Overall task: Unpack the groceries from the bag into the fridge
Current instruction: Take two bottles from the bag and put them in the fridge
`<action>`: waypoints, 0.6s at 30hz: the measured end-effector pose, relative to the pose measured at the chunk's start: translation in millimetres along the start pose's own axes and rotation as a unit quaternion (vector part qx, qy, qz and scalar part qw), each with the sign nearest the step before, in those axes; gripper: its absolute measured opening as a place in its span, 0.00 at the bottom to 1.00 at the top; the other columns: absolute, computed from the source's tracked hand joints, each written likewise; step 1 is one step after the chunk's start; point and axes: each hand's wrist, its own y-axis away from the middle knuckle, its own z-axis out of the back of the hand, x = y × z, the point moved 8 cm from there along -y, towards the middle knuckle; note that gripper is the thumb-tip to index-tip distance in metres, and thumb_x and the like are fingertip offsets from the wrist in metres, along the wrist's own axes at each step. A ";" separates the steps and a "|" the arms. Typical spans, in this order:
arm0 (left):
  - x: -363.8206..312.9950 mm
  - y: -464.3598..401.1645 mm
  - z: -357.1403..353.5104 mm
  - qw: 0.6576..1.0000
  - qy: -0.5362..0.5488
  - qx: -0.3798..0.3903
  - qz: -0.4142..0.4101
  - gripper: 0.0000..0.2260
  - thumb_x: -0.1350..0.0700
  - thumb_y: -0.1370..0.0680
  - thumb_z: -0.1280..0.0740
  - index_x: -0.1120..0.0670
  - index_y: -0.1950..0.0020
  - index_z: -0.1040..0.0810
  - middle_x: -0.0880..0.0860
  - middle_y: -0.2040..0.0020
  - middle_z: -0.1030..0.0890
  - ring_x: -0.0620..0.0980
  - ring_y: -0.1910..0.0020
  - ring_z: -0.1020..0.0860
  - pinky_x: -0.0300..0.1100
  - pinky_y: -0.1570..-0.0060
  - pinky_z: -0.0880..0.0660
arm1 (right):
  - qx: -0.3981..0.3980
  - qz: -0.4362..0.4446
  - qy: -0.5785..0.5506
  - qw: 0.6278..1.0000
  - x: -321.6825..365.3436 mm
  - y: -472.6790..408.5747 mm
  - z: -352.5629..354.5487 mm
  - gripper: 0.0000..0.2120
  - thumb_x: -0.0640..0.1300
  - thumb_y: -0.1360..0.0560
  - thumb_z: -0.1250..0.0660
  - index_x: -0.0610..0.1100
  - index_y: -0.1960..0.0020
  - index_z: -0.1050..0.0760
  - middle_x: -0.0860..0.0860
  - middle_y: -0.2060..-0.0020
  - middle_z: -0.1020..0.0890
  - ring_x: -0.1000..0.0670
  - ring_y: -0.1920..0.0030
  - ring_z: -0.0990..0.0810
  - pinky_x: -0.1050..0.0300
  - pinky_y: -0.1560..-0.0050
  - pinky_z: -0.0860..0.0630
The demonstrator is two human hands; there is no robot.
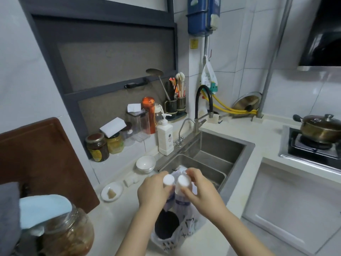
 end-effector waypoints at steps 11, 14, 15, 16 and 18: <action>-113.0 15.1 -21.4 0.952 0.228 0.075 -0.190 0.22 0.56 0.22 0.35 0.47 0.29 0.32 0.45 0.34 0.29 0.39 0.43 0.30 0.26 0.47 0.37 | -0.125 -0.077 0.001 0.989 -40.2 48.2 96.4 0.19 0.46 0.26 0.32 0.46 0.36 0.28 0.56 0.46 0.25 0.53 0.45 0.24 0.52 0.43 0.25; -151.1 26.1 -42.3 0.931 0.256 0.126 -0.229 0.24 0.56 0.21 0.36 0.49 0.26 0.37 0.46 0.33 0.31 0.40 0.42 0.30 0.23 0.48 0.39 | -0.166 -0.105 -0.014 0.980 -57.2 74.5 128.8 0.15 0.44 0.26 0.32 0.50 0.40 0.27 0.61 0.47 0.26 0.52 0.45 0.23 0.50 0.43 0.24; -164.0 30.1 -49.8 0.924 0.264 0.142 -0.239 0.25 0.56 0.21 0.36 0.49 0.25 0.38 0.47 0.32 0.31 0.41 0.40 0.31 0.26 0.44 0.38 | -0.181 -0.114 -0.019 0.977 -61.7 84.6 140.2 0.15 0.42 0.26 0.32 0.52 0.41 0.28 0.62 0.47 0.27 0.52 0.45 0.23 0.51 0.43 0.24; -176.9 34.1 -57.0 0.917 0.270 0.155 -0.250 0.25 0.56 0.21 0.36 0.50 0.25 0.38 0.48 0.32 0.31 0.43 0.37 0.31 0.30 0.41 0.37 | -0.194 -0.125 -0.025 0.973 -66.0 95.1 151.7 0.16 0.40 0.26 0.32 0.54 0.42 0.30 0.62 0.47 0.28 0.53 0.45 0.23 0.52 0.42 0.24; -205.3 44.5 -69.0 0.898 0.286 0.183 -0.278 0.25 0.56 0.21 0.35 0.51 0.25 0.37 0.50 0.31 0.31 0.46 0.34 0.31 0.37 0.35 0.35 | -0.217 -0.151 -0.029 0.964 -74.3 118.3 174.3 0.17 0.38 0.25 0.33 0.54 0.41 0.31 0.62 0.46 0.28 0.54 0.44 0.24 0.57 0.41 0.25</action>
